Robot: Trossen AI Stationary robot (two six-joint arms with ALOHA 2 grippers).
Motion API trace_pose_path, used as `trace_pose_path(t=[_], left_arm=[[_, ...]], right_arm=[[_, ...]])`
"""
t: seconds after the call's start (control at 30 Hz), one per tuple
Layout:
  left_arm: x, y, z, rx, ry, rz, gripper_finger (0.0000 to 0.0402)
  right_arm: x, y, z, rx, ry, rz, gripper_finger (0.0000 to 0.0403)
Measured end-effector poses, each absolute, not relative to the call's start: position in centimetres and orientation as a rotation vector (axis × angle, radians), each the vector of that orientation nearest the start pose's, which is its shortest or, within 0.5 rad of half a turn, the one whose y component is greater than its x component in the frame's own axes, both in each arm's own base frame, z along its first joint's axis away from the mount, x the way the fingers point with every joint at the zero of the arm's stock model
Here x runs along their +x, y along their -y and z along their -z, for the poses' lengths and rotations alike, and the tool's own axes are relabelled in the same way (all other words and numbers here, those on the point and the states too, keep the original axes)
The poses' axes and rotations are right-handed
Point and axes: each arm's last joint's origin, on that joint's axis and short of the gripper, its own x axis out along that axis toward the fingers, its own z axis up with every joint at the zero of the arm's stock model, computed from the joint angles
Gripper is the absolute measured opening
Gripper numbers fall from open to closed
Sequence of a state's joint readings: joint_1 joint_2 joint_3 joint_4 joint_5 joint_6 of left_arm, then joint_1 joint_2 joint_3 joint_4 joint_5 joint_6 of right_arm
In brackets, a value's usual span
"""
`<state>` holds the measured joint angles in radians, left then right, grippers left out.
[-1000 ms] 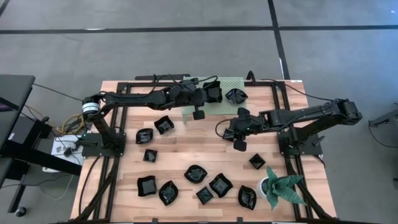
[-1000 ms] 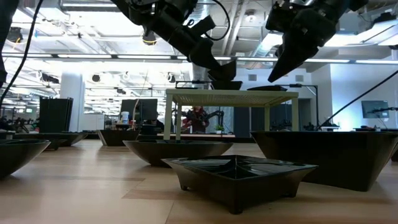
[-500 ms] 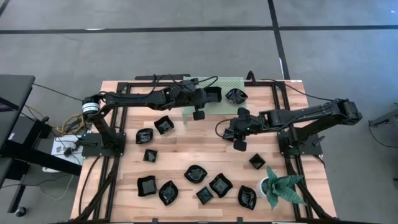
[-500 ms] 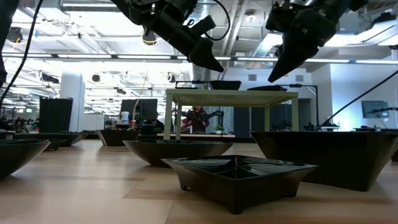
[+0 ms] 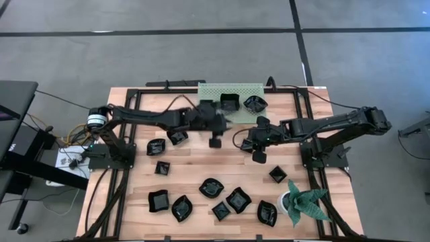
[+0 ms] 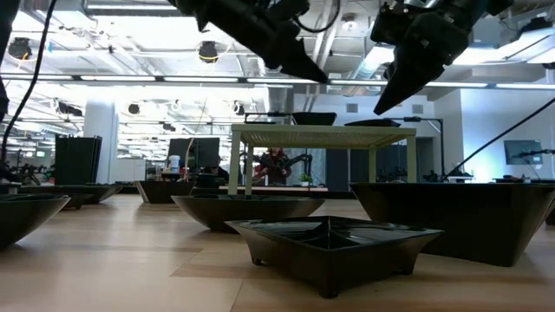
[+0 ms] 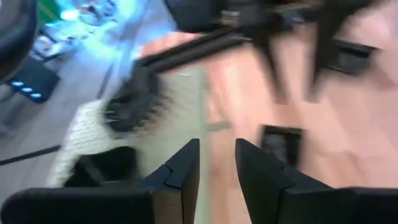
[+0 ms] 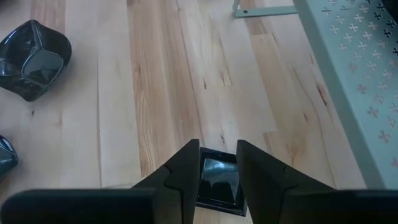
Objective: Pick & Place Mini shaped plates
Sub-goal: Stack the distorted plate on top of the other distorted plate on the shelf
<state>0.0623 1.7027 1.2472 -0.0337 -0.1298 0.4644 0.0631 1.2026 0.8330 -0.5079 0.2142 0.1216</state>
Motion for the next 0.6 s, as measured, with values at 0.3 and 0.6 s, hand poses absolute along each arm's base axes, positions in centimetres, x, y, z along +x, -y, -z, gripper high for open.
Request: trace_pose_path(t=[0.3, 0.6], left_arm=[[35.7, 1.5, -23.9, 0.312, -0.917, -0.128, 0.0104], [32.9, 2.5, -21.4, 0.11, -1.151, -0.238, 0.0104]], right_arm=[[23.6, -0.9, -24.3, -0.007, -0.86, 0.193, 0.0102], [23.7, -0.9, -24.4, -0.006, -0.85, 0.193, 0.0102]])
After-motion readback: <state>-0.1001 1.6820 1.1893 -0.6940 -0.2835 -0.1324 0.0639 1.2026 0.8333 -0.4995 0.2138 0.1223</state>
